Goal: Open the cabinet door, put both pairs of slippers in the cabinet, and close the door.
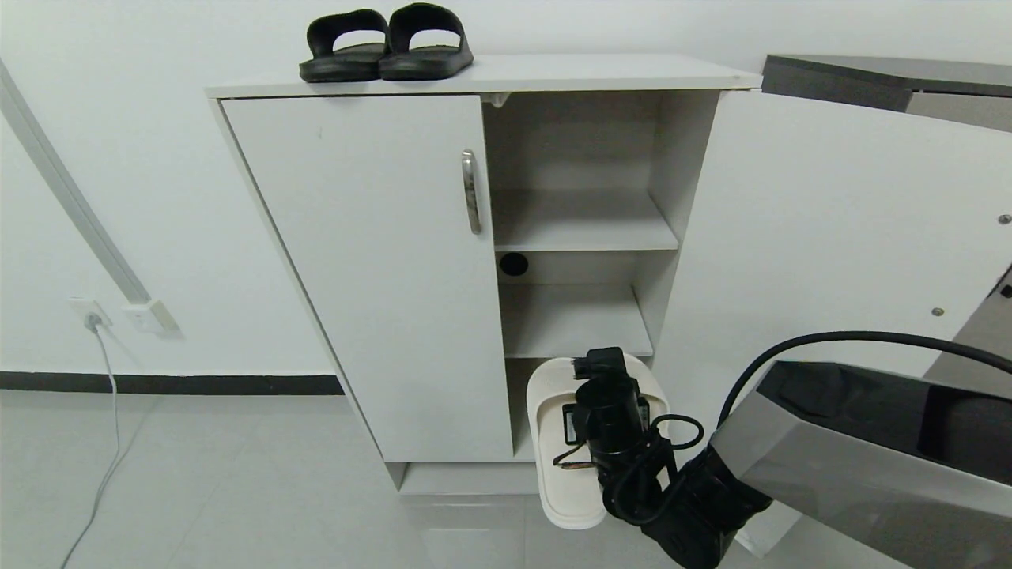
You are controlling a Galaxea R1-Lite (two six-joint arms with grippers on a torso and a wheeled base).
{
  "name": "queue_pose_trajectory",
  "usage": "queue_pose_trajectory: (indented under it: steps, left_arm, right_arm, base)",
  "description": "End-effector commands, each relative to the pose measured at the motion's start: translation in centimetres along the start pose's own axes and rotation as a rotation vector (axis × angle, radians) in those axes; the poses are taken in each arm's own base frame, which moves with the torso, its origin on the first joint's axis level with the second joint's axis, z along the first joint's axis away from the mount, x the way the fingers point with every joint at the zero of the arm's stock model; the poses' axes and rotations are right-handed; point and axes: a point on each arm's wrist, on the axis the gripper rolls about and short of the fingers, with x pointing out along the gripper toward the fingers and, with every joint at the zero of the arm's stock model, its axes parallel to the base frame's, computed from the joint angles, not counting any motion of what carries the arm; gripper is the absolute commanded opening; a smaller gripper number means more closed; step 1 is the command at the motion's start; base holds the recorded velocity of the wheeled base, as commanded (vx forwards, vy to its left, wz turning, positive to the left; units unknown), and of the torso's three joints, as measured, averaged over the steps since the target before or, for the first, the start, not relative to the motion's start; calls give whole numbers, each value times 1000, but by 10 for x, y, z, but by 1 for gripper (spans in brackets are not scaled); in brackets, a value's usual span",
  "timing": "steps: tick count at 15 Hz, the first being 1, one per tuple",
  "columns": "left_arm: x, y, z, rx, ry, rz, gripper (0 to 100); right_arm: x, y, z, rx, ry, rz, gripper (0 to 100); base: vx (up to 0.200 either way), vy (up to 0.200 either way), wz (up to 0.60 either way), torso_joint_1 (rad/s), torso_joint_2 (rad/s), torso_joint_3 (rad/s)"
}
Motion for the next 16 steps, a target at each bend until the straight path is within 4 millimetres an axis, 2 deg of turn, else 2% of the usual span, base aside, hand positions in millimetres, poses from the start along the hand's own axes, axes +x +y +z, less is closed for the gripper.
queue_pose_trajectory:
  steps: [1,6,9,11,16]
  left_arm:
    - [0,0,0,0,2,-1,0]
    - [0,0,0,1,1,2,0]
    - [0,0,0,1,1,2,0]
    - [0,0,0,1,1,2,0]
    - [0,0,0,1,1,2,0]
  right_arm:
    - [3,2,-7,-8,9,-2,0]
    - [11,5,-12,3,-6,-13,0]
    - [13,7,-9,-16,-95,-5,0]
    - [21,4,-14,-40,-164,-17,0]
    - [23,3,-16,-43,-178,-21,0]
  base:
    - [0,0,0,2,2,-198]
    - [0,0,0,5,3,-175]
    - [0,0,0,0,0,0]
    - [0,0,0,0,0,0]
    - [0,0,0,0,0,0]
